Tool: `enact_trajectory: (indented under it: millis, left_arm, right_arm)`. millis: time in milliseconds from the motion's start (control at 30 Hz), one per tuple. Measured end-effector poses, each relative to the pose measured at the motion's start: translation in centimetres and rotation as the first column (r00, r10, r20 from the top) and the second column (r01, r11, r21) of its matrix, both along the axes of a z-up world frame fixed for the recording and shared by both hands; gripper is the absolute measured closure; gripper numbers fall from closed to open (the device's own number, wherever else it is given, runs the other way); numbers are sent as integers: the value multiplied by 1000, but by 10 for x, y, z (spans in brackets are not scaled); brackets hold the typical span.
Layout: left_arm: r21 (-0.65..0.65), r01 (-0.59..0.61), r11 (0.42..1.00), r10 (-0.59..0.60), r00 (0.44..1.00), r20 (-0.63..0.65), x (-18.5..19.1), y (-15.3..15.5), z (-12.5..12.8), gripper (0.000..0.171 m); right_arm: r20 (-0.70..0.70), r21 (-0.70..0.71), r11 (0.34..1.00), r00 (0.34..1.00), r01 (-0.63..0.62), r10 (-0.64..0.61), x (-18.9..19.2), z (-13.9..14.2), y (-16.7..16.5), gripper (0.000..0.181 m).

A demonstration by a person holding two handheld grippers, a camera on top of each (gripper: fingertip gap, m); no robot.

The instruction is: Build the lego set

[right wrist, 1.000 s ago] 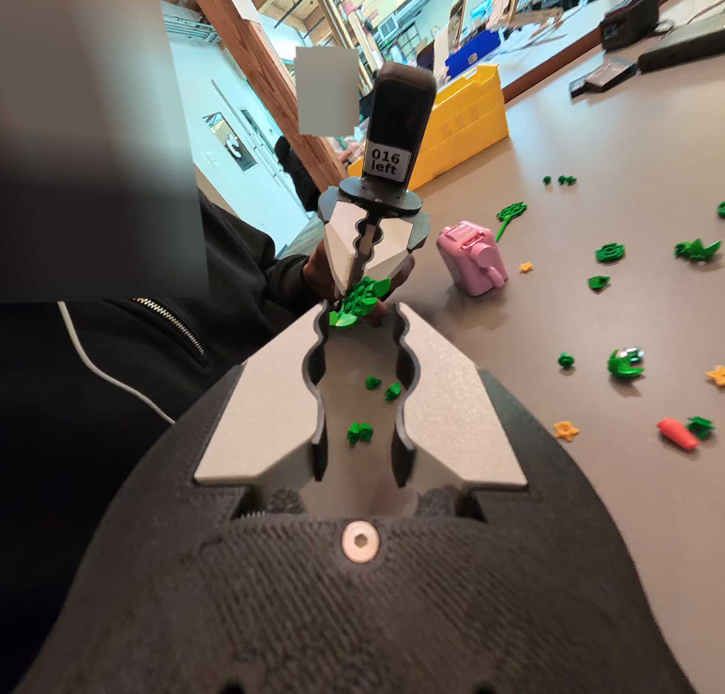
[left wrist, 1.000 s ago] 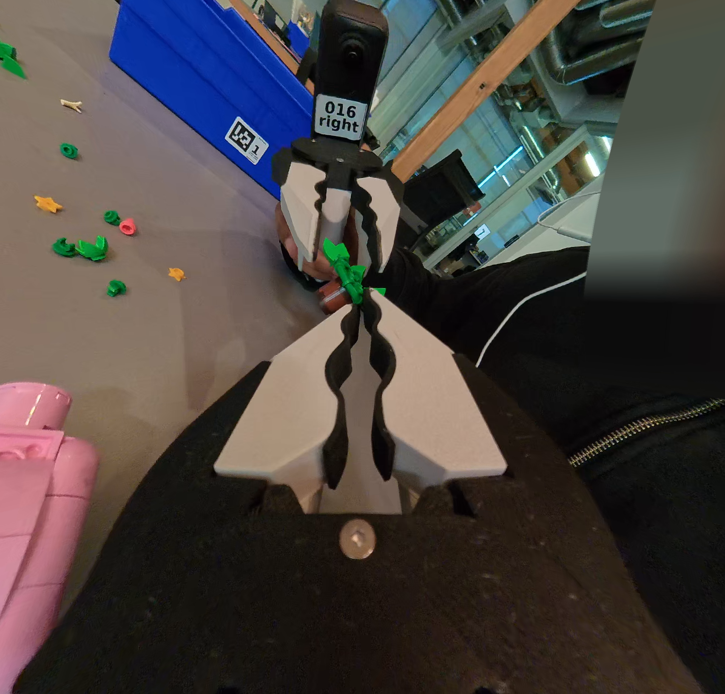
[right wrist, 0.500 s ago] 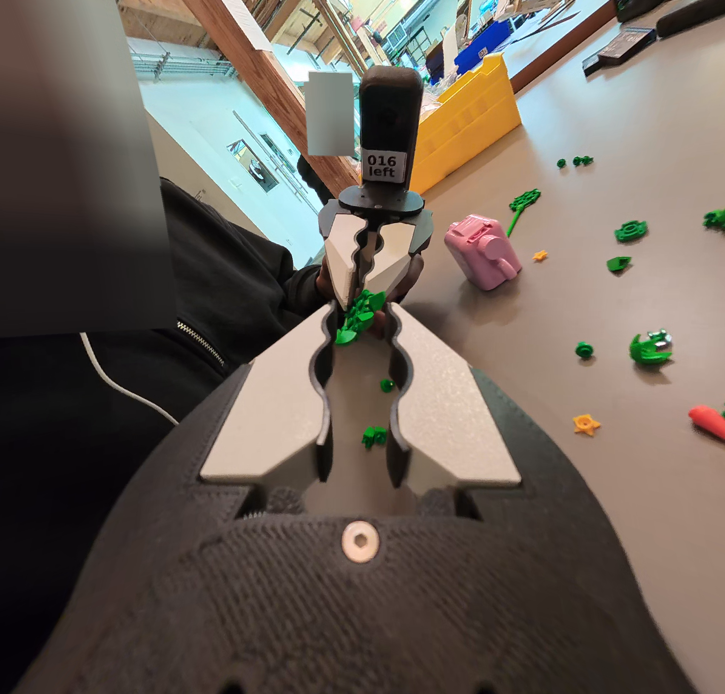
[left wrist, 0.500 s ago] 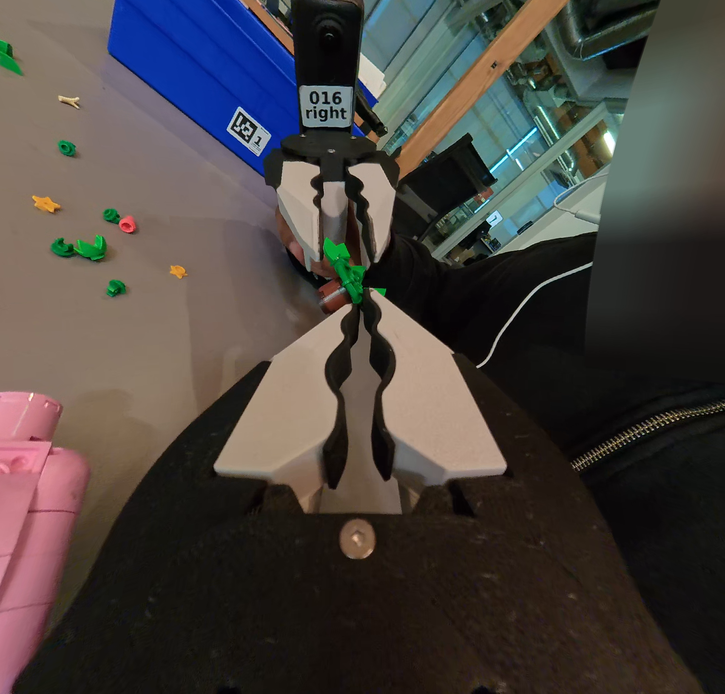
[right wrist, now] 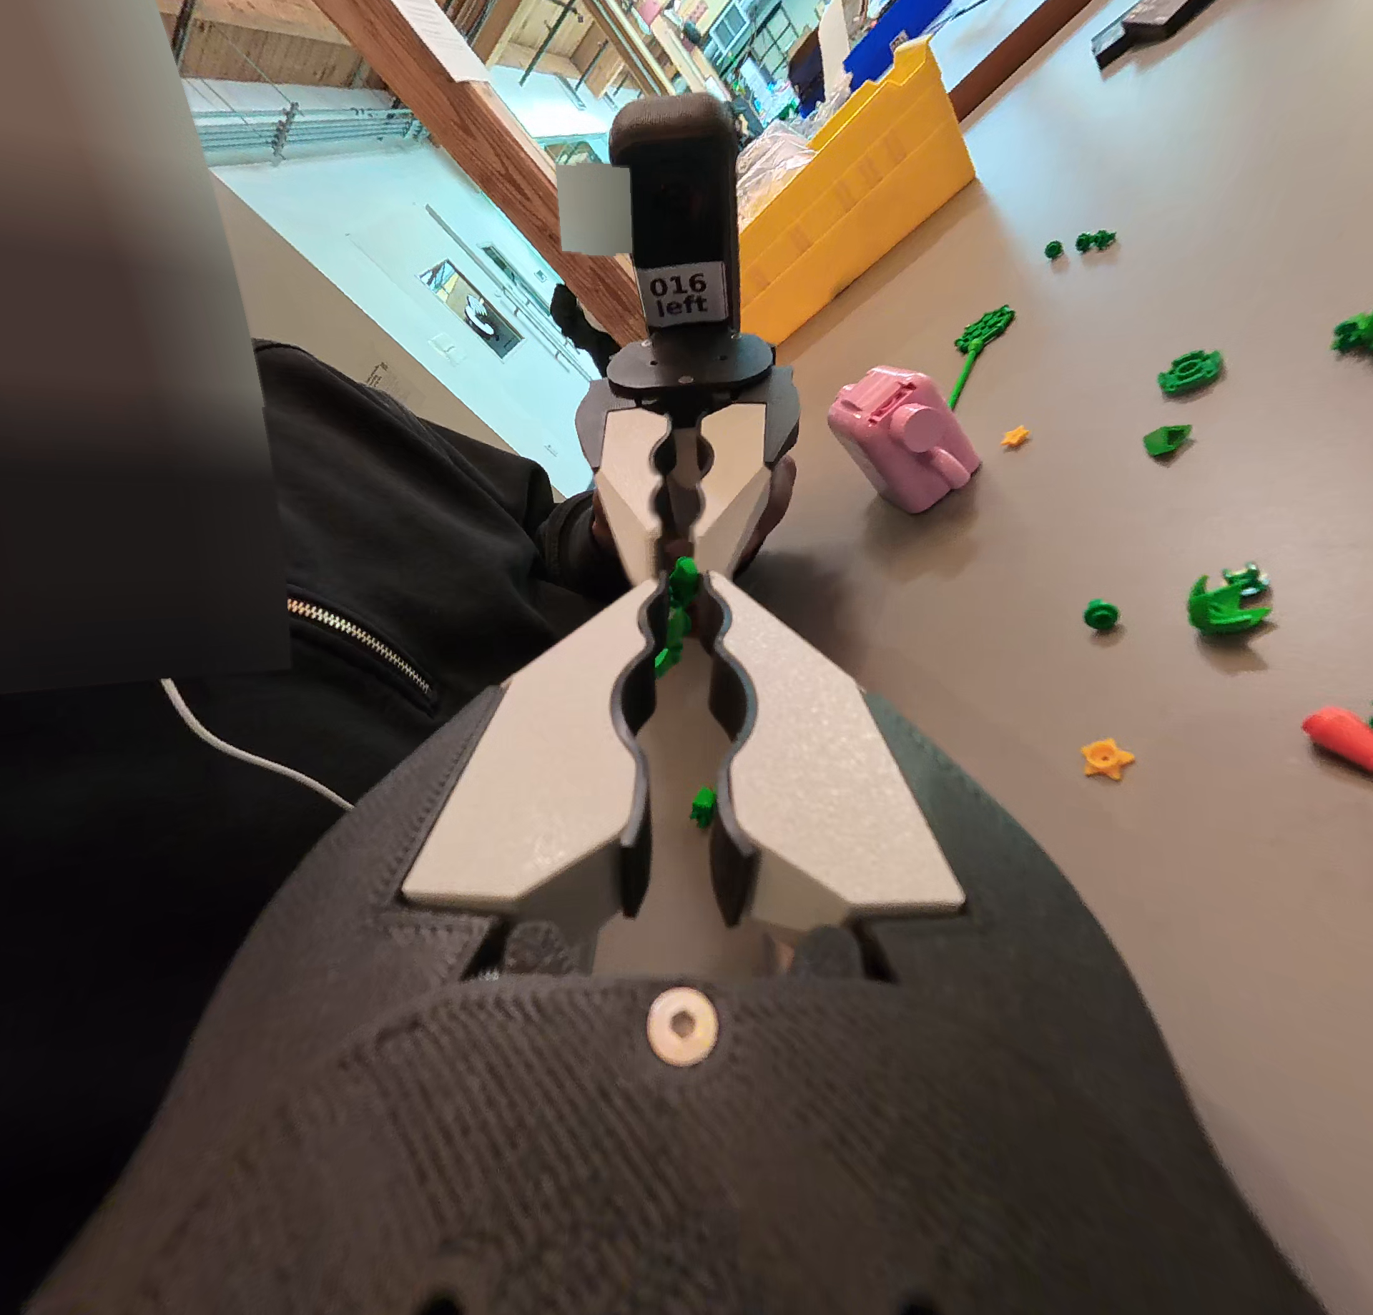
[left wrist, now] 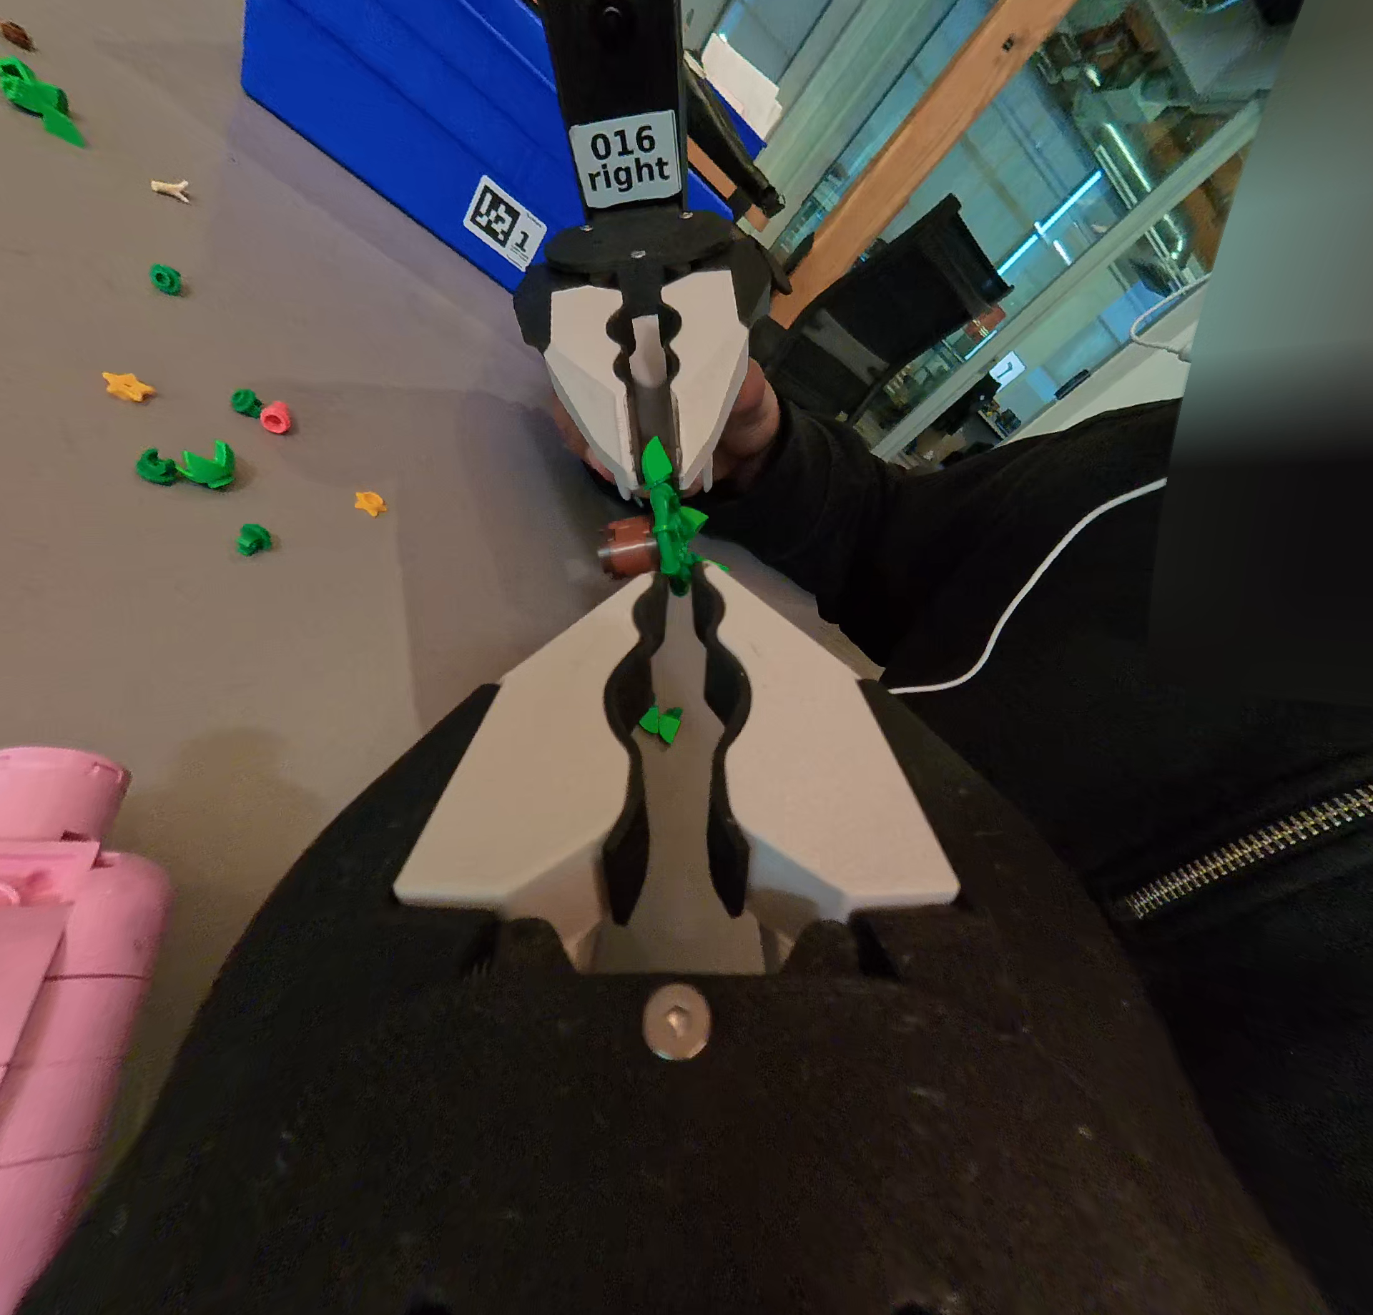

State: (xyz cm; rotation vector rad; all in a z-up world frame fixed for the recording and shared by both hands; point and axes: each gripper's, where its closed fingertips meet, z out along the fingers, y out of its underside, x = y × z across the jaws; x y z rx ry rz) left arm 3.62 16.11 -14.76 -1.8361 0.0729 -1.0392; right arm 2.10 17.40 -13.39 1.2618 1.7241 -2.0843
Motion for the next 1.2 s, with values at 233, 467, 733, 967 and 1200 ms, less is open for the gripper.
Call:
enact_trajectory:
  millis: [233, 467, 733, 967, 1200]
  left_arm:
    - [-8, -68, 998, 67, 997, -48, -8, 6, -4, 155]
    - [-25, -76, 997, 74, 995, -68, -10, 5, -6, 157]
    - [-3, -77, 997, 77, 995, -64, -11, 4, -1, 171]
    - [-8, -78, 997, 77, 995, -55, -11, 4, -1, 171]
    - [-20, -84, 996, 83, 996, -41, -11, 4, -1, 171]
  right_arm:
    - [23, -7, 1000, 1000, -7, 7, 0, -2, -3, 176]
    - [27, 9, 1000, 1000, 2, -2, -2, -4, -6, 176]
    - [23, -14, 1000, 1000, 16, -15, -4, -3, -5, 176]
    - [34, -30, 999, 999, 17, -16, -5, -3, -5, 176]
    - [33, -30, 999, 999, 26, -25, -6, -3, -4, 176]
